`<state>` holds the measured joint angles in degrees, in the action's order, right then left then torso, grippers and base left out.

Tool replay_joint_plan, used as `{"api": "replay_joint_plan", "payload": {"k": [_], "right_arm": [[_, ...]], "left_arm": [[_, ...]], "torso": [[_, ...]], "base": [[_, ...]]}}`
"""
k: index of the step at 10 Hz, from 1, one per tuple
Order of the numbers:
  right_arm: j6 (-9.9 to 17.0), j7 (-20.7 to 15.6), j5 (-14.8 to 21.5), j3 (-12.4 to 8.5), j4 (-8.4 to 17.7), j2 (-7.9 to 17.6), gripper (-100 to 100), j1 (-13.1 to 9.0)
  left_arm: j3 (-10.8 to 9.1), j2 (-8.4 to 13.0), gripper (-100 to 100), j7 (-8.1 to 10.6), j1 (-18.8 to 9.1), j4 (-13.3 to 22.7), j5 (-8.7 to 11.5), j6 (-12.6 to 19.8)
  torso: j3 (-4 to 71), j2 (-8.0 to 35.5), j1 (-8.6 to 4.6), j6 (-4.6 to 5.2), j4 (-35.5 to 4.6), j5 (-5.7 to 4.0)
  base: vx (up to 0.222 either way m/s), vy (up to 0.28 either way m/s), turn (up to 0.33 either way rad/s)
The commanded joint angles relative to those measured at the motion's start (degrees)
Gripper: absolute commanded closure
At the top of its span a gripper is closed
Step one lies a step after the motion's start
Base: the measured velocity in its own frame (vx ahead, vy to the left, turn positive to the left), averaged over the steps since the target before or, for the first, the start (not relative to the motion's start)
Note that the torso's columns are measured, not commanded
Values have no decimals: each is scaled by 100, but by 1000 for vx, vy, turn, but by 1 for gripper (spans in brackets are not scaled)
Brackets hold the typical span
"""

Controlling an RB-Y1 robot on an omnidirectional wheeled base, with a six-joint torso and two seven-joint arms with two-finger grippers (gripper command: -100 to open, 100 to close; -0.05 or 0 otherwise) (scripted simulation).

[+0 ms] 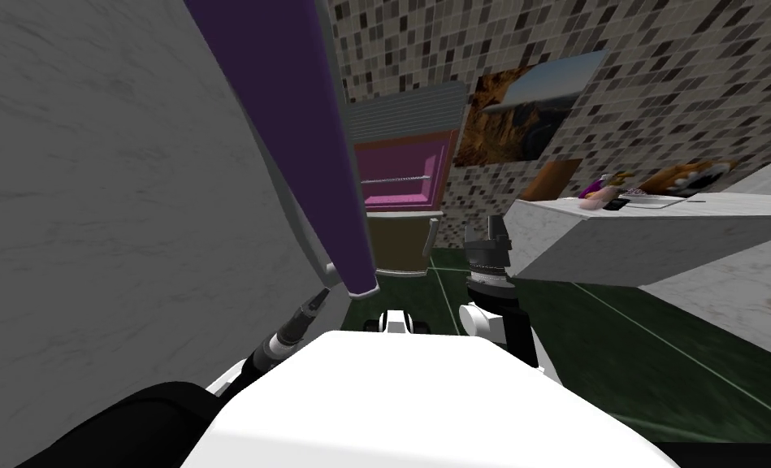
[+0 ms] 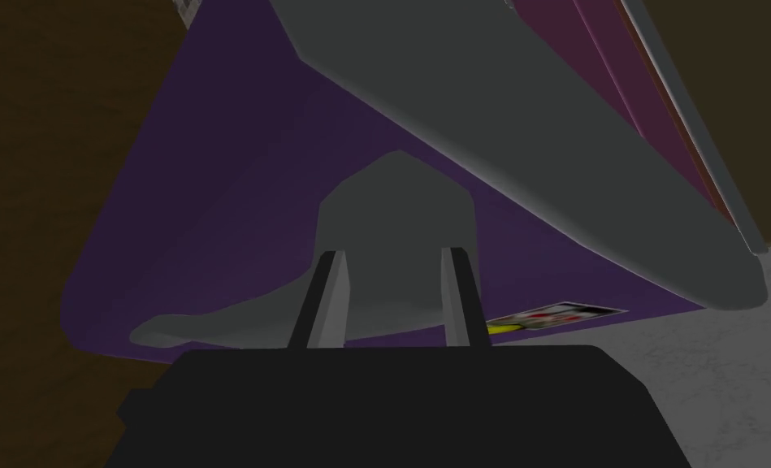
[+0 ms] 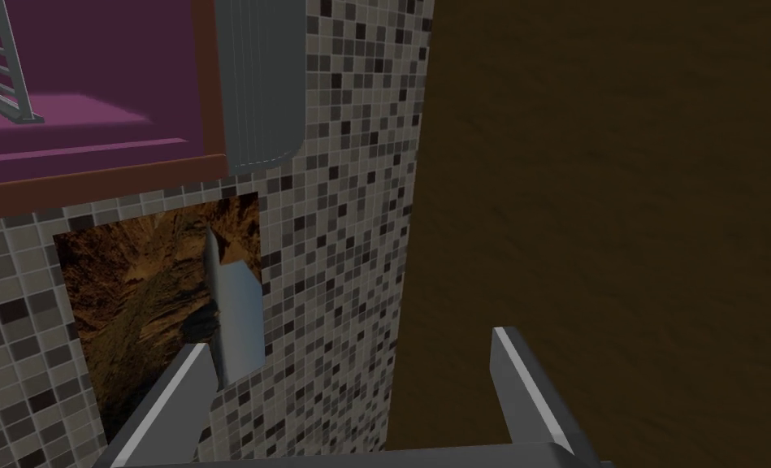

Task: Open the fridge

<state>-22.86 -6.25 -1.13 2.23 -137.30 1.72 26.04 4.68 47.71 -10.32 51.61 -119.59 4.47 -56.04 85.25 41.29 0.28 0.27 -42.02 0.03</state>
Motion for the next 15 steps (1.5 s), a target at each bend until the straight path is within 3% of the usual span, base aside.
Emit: {"api": "replay_joint_plan", "payload": {"k": [1, 3, 6, 7, 8, 10, 11, 12, 13, 15], "right_arm": [[0, 0, 0, 0, 0, 0, 0, 1], [-1, 0, 0, 0, -1, -1, 0, 4], [-1, 0, 0, 0, -1, -1, 0, 3], [0, 0, 0, 0, 0, -1, 0, 1], [0, 0, 0, 0, 0, -1, 0, 2], [0, 0, 0, 0, 0, -1, 0, 1], [0, 0, 0, 0, 0, 0, 0, 2], [0, 0, 0, 0, 0, -1, 0, 0], [0, 0, 0, 0, 0, -1, 0, 1], [0, 0, 0, 1, 0, -1, 0, 1]], "left_arm": [[-12, 228, -100, -94, 393, -152, -43, -300], [17, 539, -100, -191, 766, -462, -244, -578], [31, 694, -100, -240, 1059, -617, -345, -716], [46, 849, -100, -289, 1267, -772, -446, -855], [46, 849, -100, -289, 1281, -772, -446, -855], [74, 1159, -100, -386, 1649, -1083, -647, -1133], [74, 1159, -100, -386, 1725, -1083, -647, -1133], [89, 1315, -100, -435, 1933, -1238, -748, -1272], [89, 1315, -100, -435, 1947, -1238, -748, -1272], [117, 1625, -100, -532, 2361, -1548, -949, -1550]], "torso": [[4, -3, -7, -1, -1, -1], [-26, 36, -48, -26, -8, -10], [-74, 109, -29, -21, -30, -4], [-81, 121, -23, -20, -32, 0], [-57, 94, -18, -28, -26, -1], [-9, 35, -24, -23, -9, -6], [32, -14, -17, -29, 6, -15], [60, -58, -31, -15, 27, -15], [84, -118, -50, -14, 43, -17], [121, -190, -33, -10, 54, -5]], "base": [[78, 89, 241], [199, 33, 372], [128, 21, 236], [89, 18, 290], [74, 4, 124], [119, 35, 315], [114, 30, 164], [125, -12, 242], [69, -15, 164], [110, -1, 397]]}}
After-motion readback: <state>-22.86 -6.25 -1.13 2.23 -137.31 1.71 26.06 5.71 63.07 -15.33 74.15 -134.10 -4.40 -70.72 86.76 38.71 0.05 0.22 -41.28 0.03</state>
